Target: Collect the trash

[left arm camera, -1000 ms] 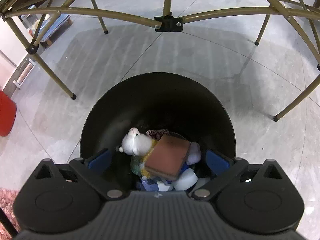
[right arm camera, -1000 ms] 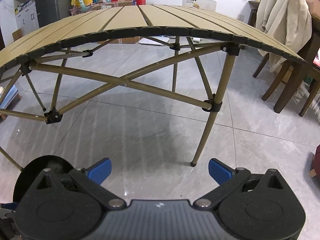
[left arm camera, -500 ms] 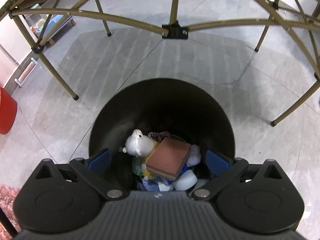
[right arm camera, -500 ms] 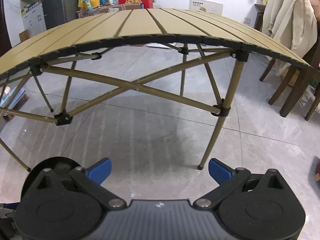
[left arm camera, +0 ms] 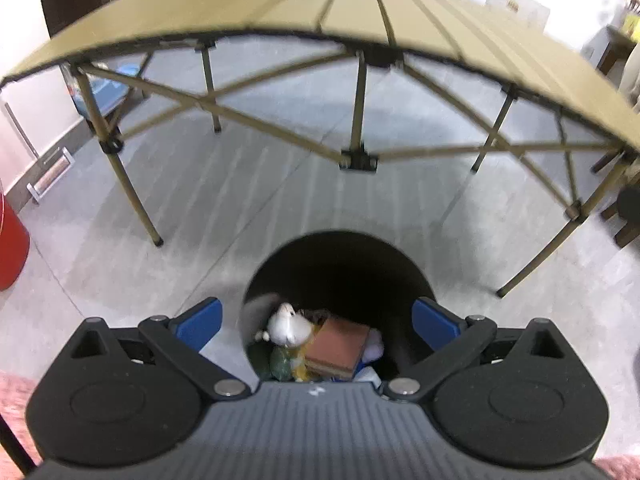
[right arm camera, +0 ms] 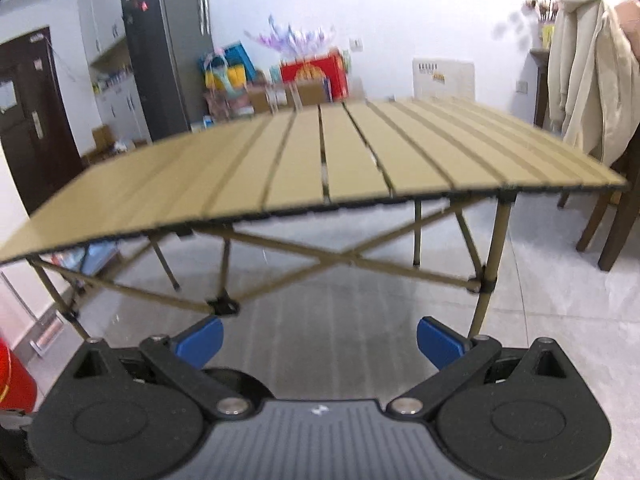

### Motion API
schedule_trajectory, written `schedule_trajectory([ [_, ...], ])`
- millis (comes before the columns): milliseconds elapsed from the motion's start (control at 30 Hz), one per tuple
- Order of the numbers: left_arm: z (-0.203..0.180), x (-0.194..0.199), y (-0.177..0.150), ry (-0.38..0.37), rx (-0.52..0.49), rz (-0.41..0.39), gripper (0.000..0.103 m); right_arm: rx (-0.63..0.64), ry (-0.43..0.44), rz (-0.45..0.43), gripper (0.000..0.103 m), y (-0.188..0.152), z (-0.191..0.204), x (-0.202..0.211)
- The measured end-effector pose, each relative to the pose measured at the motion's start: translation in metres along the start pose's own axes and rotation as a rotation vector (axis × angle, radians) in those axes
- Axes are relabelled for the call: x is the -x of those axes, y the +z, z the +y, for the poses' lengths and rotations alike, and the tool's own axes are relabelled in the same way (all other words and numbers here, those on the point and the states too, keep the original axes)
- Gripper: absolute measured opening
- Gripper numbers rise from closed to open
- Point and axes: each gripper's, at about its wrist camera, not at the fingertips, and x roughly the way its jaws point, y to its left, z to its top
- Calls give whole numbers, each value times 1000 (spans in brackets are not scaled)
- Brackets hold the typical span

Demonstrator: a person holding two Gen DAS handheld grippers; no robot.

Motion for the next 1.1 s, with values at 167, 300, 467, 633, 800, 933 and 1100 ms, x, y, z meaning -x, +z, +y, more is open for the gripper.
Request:
schedule_trajectory([
  [167, 21, 51, -1, -47, -24, -89, 103, 51, 9, -42, 103, 2, 9, 41],
  [300, 36, 91, -8, -75, -51, -166, 103, 50, 36, -56, 103, 1, 11, 77],
  [467, 52, 136, -25, -90, -88, -249, 103, 46, 102, -74, 103, 1, 21, 124],
  [633, 70, 174, -45, -100, -94, -311, 103, 52, 166, -89, 103, -5, 39, 167],
  [800, 84, 195, -66, -70, -103, -323, 103, 87, 172, -98, 103, -21, 62, 198],
  [933, 93, 202, -83, -67, -119, -304, 103, 107, 146, -62, 103, -39, 79, 209],
  [1100, 100, 206, -100, -67, -122, -287, 103, 126, 141, 0, 103, -64, 93, 216],
])
